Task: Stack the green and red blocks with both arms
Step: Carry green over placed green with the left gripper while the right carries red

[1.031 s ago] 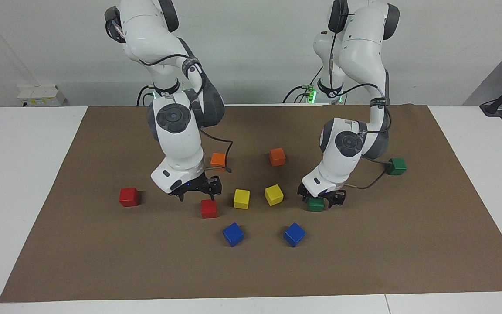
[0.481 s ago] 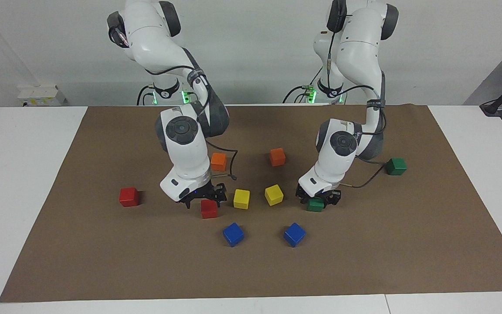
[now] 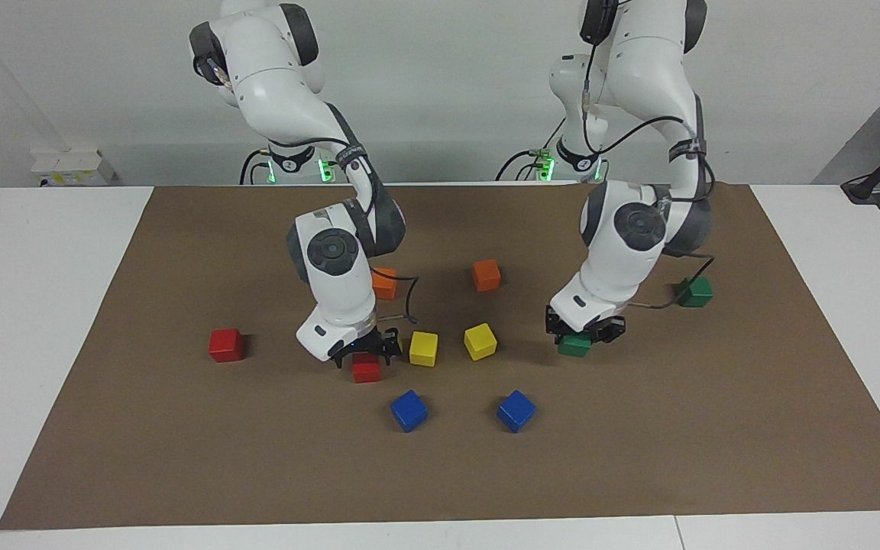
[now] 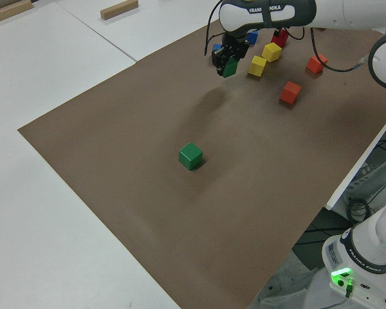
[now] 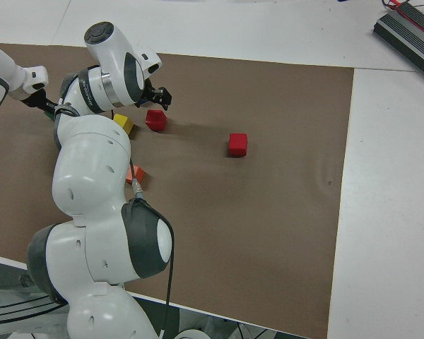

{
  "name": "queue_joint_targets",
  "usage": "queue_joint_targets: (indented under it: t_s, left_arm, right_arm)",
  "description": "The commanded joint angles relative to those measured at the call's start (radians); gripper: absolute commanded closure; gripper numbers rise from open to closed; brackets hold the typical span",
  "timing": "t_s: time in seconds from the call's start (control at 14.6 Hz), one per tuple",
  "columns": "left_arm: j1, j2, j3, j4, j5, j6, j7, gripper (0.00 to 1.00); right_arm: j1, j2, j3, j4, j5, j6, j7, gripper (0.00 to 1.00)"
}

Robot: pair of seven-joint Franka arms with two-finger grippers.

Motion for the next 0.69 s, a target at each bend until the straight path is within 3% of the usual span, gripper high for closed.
queue_joint_targets:
  t_s: [0.0, 0.21, 0.41, 0.48, 0.55, 0.62]
  left_arm:
    - [0.082, -0.134, -0.006, -0.035, 0.003, -0.127, 0.038, 1.00]
    - [0.185, -0.209, -0.004, -0.057, -0.002, -0.234, 0.224, 1.00]
    - [0.297, -0.271, -0.004, -0.128, -0.007, -0.245, 0.373, 1.00]
    - [0.338, -0.288, -0.004, -0.158, -0.017, -0.239, 0.435, 1.00]
    - [0.376, -0.298, -0.004, -0.185, -0.020, -0.227, 0.496, 1.00]
    - [0.412, -0.312, -0.004, -0.217, -0.020, -0.207, 0.548, 1.00]
  right_arm:
    - [-0.001, -0.022, 0.002, -0.046, -0.008, 0.036, 0.027, 0.01]
    - [-0.001, -0.016, 0.002, -0.060, -0.008, 0.059, 0.036, 0.03]
    - [-0.004, -0.015, 0.002, -0.066, -0.008, 0.073, 0.042, 0.25]
    - [-0.004, -0.016, 0.002, -0.060, -0.008, 0.064, 0.042, 0.36]
    - [-0.005, -0.021, 0.002, -0.052, -0.009, 0.049, 0.042, 0.65]
    - [-0.005, -0.021, 0.000, -0.046, -0.009, 0.027, 0.042, 1.00]
